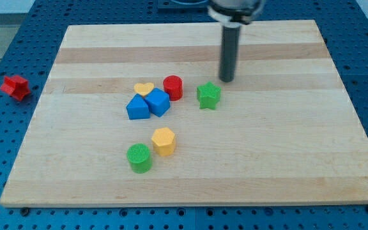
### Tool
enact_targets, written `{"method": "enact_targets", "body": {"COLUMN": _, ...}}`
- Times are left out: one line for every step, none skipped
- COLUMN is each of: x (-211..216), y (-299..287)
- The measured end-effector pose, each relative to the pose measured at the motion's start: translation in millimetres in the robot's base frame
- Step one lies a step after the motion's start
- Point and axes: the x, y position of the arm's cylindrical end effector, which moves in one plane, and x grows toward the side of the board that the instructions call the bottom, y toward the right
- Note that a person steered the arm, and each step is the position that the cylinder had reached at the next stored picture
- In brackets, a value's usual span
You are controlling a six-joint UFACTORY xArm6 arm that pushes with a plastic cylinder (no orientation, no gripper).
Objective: Slide the green circle away from the yellow hexagon
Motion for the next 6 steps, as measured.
{"method": "enact_targets", "body": {"x": 42, "y": 33}}
{"method": "enact_targets", "body": {"x": 110, "y": 42}}
{"method": "enact_targets", "body": {"x": 121, "y": -31}}
{"method": "enact_targets", "body": {"x": 150, "y": -96}}
{"method": "enact_targets", "body": {"x": 181, "y": -135}}
{"method": "enact_targets", "body": {"x": 197, "y": -183}}
